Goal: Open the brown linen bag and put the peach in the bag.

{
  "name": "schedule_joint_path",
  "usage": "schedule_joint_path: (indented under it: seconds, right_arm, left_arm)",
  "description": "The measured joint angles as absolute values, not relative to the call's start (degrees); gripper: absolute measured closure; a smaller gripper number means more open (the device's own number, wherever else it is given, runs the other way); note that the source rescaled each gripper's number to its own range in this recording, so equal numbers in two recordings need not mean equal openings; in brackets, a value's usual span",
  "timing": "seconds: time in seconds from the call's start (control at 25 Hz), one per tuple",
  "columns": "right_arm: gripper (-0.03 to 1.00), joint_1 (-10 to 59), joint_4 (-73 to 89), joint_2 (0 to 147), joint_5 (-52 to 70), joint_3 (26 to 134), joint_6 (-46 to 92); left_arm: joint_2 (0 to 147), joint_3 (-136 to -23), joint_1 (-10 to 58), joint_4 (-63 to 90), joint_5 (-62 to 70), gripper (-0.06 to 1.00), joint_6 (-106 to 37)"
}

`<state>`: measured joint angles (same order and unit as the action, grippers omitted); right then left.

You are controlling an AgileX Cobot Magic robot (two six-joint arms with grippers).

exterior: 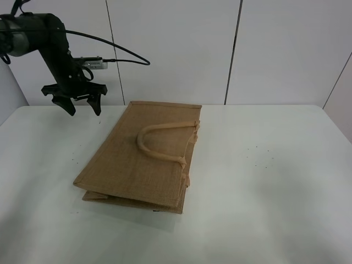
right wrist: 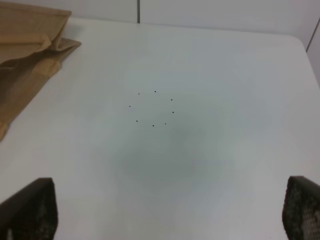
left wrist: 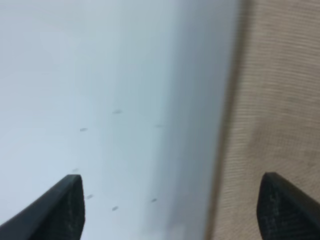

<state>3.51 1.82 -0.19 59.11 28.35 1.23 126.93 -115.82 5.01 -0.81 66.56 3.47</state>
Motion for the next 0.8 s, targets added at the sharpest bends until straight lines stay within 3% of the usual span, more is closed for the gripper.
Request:
schedule_joint_path:
  seconds: [0.44,0.8]
  right_arm:
    - [-0.03,3.5,1.8,-0.3,59.1,28.3,1.2]
    - [-0.03,3.5,1.8,-0.3,59.1,28.3,1.2]
  left_arm:
    - [106.9,-96.3,4.0,-1.0,66.7,-0.05,3.5]
    - [83.2,-72.7,4.0,-1.0,66.7,-0.05,3.5]
